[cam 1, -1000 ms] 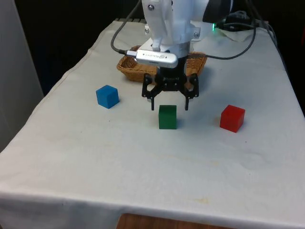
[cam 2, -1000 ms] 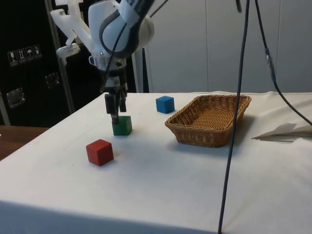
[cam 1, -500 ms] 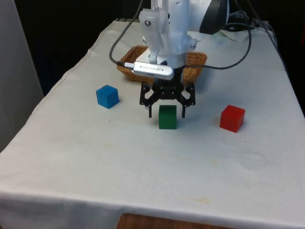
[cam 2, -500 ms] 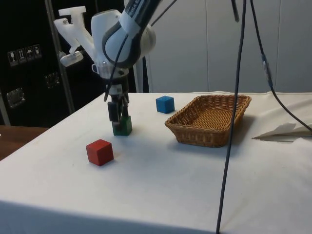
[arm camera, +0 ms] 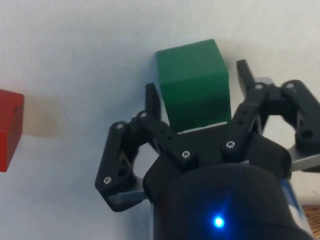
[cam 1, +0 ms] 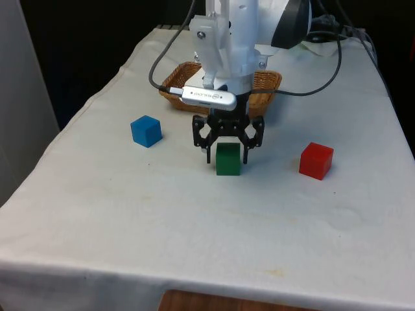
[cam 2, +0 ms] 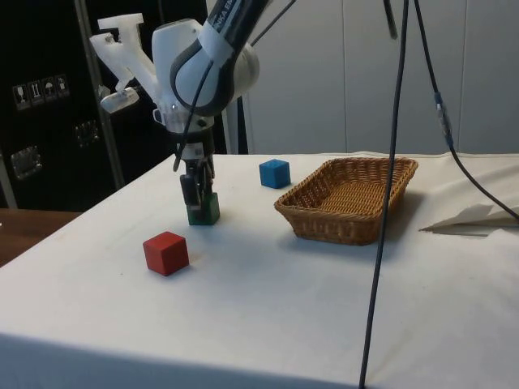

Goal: Pick up the blue cube and place it into the basket.

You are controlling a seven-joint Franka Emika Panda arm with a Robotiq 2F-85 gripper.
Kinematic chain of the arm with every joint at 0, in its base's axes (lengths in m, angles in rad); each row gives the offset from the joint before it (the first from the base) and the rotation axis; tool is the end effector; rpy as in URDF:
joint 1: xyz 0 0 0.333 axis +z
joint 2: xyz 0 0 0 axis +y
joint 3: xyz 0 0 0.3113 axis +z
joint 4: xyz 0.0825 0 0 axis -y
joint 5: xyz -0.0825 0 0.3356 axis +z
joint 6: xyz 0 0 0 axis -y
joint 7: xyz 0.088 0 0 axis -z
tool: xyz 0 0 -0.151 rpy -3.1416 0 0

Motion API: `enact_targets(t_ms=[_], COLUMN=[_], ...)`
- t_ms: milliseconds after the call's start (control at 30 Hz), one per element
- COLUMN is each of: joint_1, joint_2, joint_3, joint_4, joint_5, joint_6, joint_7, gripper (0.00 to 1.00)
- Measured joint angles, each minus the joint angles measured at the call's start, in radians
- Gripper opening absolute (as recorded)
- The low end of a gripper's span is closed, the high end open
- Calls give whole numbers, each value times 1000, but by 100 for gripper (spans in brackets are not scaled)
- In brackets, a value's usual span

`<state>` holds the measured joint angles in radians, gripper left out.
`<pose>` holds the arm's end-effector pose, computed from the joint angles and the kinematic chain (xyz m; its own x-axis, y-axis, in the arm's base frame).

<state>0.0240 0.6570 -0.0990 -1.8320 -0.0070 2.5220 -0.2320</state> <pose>0.6167 -0.0438 0.1663 0.9828 0.1838 0.0192 0.1820 -0.9807 0.0709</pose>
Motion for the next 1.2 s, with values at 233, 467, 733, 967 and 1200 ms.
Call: enact_targets(t_ms=[233,467,733,967,1200], joint_1=[0,0,0,1,1], joint_2=[-1,-1,-1,-12,-61], joint_3=[0,-1,-1,-1,-2], joint_4=[0,0,0,-4,-39], joint_5=[0,0,0,0,0], joint_6=[-1,-1,-1,-4,-6], joint_7=[0,0,0,2,2], gripper=[0,0,0,0,0])
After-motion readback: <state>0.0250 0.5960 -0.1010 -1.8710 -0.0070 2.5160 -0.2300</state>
